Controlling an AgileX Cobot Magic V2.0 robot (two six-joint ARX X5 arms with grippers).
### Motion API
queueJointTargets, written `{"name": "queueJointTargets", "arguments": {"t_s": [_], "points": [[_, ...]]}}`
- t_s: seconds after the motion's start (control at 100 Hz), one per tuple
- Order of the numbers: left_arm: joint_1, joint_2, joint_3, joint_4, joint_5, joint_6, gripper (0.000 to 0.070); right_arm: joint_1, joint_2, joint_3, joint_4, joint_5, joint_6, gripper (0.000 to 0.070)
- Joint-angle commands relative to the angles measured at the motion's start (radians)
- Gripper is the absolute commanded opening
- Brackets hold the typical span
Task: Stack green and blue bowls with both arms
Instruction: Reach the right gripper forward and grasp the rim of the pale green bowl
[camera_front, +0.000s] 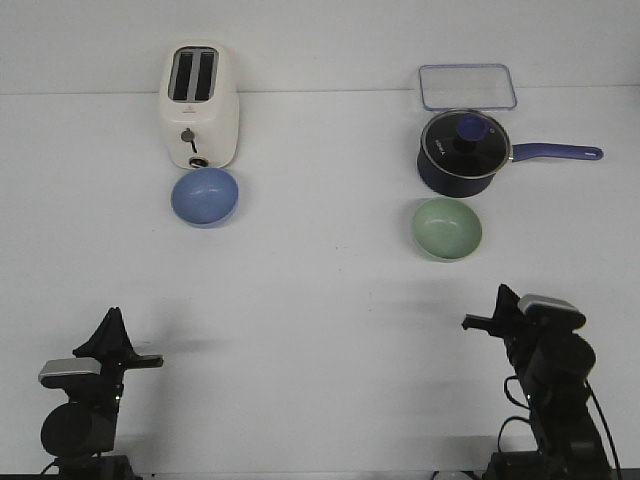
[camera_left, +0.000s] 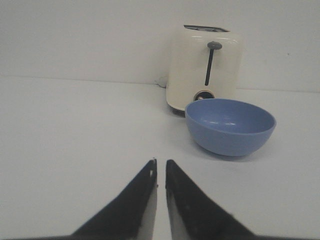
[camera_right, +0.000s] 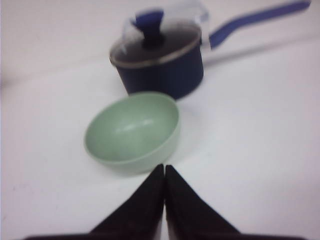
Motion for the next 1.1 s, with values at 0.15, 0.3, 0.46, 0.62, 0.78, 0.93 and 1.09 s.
{"name": "queueJointTargets", "arguments": {"t_s": [0.15,0.3,0.46,0.62,0.78,0.93,1.09], "points": [[0.0,-0.001,-0.02,0.011,0.0,-0.005,0.0015,-0.031,0.408,0.262,-0.068,-0.067,-0.017,0.0427],[0.0,-0.001,-0.02,0.011,0.0,-0.005,0.0015,-0.057,0.649,0.418,-0.084,-0.076,-0.065,0.0497],[0.0,-0.001,-0.02,0.011,0.0,-0.005,0.0015,-0.073,0.863,0.558,-0.097,-0.076,-0.102,0.0497],[0.0,-0.001,-0.02,0.011,0.0,-0.005,0.0015,-0.081,1.022,0.658,-0.119,-0.076,-0.121,0.0495],[0.0,-0.001,-0.02,0.011,0.0,-0.005,0.0015,-0.081,1.12,0.703,-0.132,-0.076,-0.124,0.0415],[0.0,-0.001,-0.02,0.01,0.0,-0.005,0.0015,-0.082,1.149,0.707,-0.14,-0.076,-0.145,0.0047],[0.0,-0.001,-0.02,0.011,0.0,-0.005,0.0015,-0.095,1.14,0.718,-0.153,-0.079,-0.148,0.0]]}}
